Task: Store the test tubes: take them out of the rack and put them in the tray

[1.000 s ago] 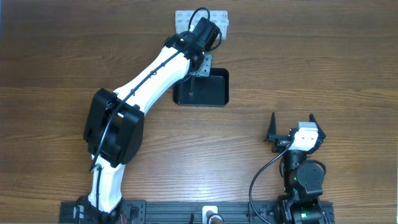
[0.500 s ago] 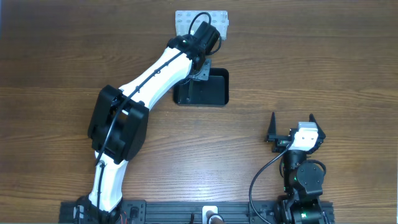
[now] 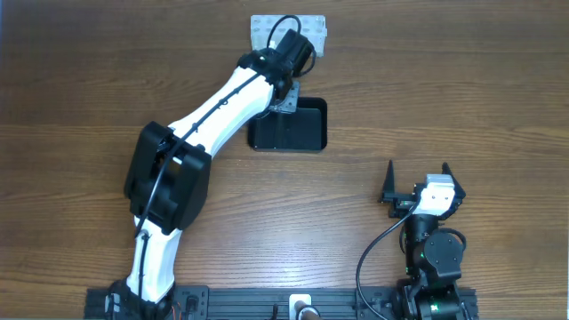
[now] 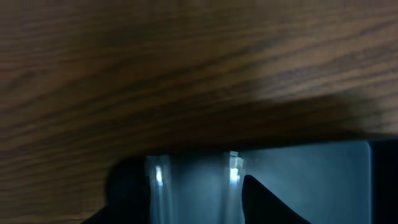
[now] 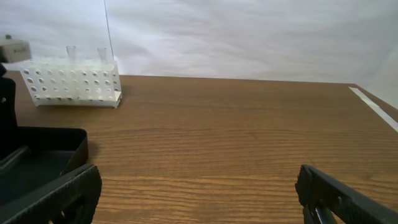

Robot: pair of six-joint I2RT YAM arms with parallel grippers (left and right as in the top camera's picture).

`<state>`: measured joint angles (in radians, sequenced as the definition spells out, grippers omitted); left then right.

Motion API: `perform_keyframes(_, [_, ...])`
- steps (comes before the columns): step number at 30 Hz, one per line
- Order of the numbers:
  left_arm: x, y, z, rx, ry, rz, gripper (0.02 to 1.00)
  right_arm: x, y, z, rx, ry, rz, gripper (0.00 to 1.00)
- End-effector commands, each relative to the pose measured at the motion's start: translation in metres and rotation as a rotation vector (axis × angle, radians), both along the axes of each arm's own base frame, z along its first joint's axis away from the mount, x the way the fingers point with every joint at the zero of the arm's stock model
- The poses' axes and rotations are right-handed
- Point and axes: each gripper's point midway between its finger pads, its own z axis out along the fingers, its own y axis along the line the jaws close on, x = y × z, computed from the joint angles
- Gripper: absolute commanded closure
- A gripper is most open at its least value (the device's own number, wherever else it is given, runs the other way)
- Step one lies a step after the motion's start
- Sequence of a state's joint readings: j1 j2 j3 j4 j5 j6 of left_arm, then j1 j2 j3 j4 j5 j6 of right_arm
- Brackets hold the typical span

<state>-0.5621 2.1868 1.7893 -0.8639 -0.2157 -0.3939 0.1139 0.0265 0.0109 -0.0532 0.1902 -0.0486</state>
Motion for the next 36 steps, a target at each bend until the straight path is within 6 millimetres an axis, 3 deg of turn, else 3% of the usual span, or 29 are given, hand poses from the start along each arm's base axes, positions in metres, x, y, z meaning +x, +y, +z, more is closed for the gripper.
perform_keyframes(1, [0.022,0.027,0.076,-0.014,-0.193,0.077,0.522,0.0,0.002,-0.003,0.009,0.007,0.007,0.009])
perform_keyframes(8, [0.049,0.067,0.194,-0.059,-0.496,0.041,0.435,0.0,0.002,-0.003,0.009,0.007,0.007,0.007])
perform_keyframes(10, [0.052,0.082,0.223,-0.051,-0.574,0.026,0.369,0.0,0.002,-0.003,0.009,0.007,0.007,0.009])
perform_keyframes(16, [0.046,0.121,0.29,-0.08,-0.733,0.025,0.196,0.0,0.002,-0.003,0.009,0.007,0.007,0.007])
perform_keyframes(19, [0.033,0.142,0.311,-0.082,-0.833,0.022,0.027,0.0,0.002,-0.003,0.009,0.007,0.007,0.009])
perform_keyframes(22, [0.016,0.16,0.314,-0.105,-0.912,0.012,0.018,0.0,0.002,-0.003,0.009,0.007,0.007,0.009])
perform_keyframes(25, [-0.008,0.177,0.303,-0.155,-0.97,-0.008,0.018,0.0,0.002,-0.003,0.009,0.007,0.007,0.009])
perform_keyframes(29, [-0.05,0.203,0.276,-0.189,-1.048,-0.013,0.02,0.0,0.002,-0.003,0.009,0.007,0.007,0.009])
perform_keyframes(32, [-0.091,0.222,0.251,-0.175,-1.098,0.017,0.018,0.0,0.002,-0.003,0.009,0.007,0.007,0.009])
perform_keyframes(33, [-0.113,0.229,0.237,-0.163,-1.116,0.034,0.02,0.0,0.002,-0.003,0.009,0.007,0.007,0.007])
perform_keyframes(36, [-0.144,0.235,0.217,-0.151,-1.155,0.049,0.018,0.0,0.002,-0.003,0.009,0.007,0.007,0.009])
